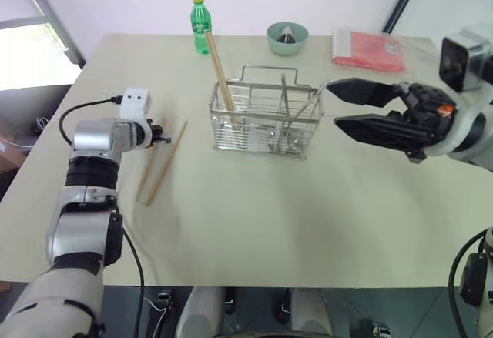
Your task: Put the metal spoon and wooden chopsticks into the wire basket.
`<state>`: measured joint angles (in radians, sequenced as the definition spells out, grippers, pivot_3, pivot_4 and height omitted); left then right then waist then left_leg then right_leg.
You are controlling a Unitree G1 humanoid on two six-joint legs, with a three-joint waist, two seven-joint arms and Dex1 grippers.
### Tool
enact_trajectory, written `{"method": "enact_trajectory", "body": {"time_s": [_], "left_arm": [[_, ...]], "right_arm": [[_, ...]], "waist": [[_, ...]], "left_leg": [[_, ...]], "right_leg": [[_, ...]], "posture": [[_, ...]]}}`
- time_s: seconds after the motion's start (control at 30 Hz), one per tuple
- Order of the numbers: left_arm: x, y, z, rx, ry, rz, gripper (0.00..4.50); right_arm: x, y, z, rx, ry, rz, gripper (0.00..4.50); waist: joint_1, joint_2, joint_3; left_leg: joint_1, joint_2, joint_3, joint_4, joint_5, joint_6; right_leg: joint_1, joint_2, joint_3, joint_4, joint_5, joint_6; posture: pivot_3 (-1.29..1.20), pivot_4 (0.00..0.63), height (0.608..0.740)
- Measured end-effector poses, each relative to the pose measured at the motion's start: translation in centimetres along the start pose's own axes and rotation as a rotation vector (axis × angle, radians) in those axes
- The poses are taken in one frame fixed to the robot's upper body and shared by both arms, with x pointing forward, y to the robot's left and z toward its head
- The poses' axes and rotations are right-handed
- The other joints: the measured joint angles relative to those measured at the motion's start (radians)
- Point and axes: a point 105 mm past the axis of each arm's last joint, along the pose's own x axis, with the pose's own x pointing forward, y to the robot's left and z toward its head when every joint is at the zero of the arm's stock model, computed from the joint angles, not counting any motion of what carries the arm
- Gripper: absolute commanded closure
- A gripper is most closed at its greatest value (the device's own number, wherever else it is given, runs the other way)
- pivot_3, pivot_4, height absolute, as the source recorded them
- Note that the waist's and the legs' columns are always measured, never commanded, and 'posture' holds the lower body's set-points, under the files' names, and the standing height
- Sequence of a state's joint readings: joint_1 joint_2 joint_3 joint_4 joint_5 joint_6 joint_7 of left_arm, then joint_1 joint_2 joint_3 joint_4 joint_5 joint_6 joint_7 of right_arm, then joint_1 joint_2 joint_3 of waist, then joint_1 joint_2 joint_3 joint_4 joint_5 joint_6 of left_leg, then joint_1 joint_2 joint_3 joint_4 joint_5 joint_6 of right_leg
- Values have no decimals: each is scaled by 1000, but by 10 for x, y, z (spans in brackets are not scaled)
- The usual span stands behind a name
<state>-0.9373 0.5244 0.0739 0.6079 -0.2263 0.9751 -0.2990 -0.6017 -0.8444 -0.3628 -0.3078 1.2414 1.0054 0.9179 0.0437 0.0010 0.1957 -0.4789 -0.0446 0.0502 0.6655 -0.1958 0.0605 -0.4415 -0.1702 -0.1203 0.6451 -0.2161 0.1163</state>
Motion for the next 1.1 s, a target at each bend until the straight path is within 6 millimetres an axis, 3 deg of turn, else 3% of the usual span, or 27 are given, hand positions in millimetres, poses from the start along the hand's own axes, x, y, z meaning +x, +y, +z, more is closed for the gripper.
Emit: {"method": "enact_trajectory", "body": {"time_s": [0.17, 0.27, 0.4, 0.47, 0.57, 0.63, 0.7, 0.93, 1.1], "left_arm": [[2, 11, 5, -72, -55, 60, 4462], [-4, 32, 23, -155, -205, 154, 4462], [-37, 34, 85, -494, -540, 17, 4462], [-73, 27, 128, -600, -755, -120, 4462], [-134, 5, 180, -638, -1022, -333, 4462], [-168, -15, 202, -624, -1138, -461, 4462], [-181, -33, 211, -597, -1175, -546, 4462], [-169, -127, 210, -276, -1098, -717, 4462], [-143, -162, 188, -131, -1090, -693, 4462]], "right_arm": [[-2, -1, -1, 3, -3, -16, 82], [-3, -3, -2, 7, -4, -30, 82], [-6, -4, 3, 6, -25, -48, 82], [-7, -5, 4, 8, -25, -60, 82], [-9, -7, 6, 9, -29, -83, 82], [-9, -8, 7, 10, -31, -94, 82], [-9, -8, 7, 11, -34, -99, 82], [-12, -13, 4, 26, -41, -154, 82], [-18, -11, 10, 18, -83, -195, 82]], "waist": [[-3, -1, 0], [-5, -4, 2], [-1, -10, 6], [-2, -11, 6], [-4, -11, 6], [-3, -11, 6], [-2, -10, 6], [-2, -11, 6], [-3, -10, 5]], "left_leg": [[0, 0, 0, 0, 0, 0], [-2, 1, 0, 0, 0, 0], [-5, 1, -1, 1, 0, 0], [-8, 1, -1, 1, 0, 0], [-10, 1, -1, 1, 0, 1], [-10, 0, 0, 2, 0, 1], [-9, 0, 1, 2, 0, 1], [-8, 0, 2, 3, -1, 3], [-8, 1, 2, 2, -1, 3]], "right_leg": [[0, 0, 0, 0, 0, 1], [-2, 1, 0, 0, 1, 1], [-2, 0, -1, -1, 1, 2], [-2, 1, -2, -6, 4, 4], [-1, 3, -3, -14, 9, 7], [1, 3, -2, -15, 10, 8], [1, 4, -2, -14, 10, 8], [2, 5, -2, -14, 10, 8], [1, 4, -2, -14, 10, 8]], "posture": [[0, 150, 671], [0, 150, 671], [0, 150, 671], [0, 150, 671], [0, 150, 671], [0, 150, 671], [0, 150, 671], [0, 150, 671], [0, 150, 671]]}}
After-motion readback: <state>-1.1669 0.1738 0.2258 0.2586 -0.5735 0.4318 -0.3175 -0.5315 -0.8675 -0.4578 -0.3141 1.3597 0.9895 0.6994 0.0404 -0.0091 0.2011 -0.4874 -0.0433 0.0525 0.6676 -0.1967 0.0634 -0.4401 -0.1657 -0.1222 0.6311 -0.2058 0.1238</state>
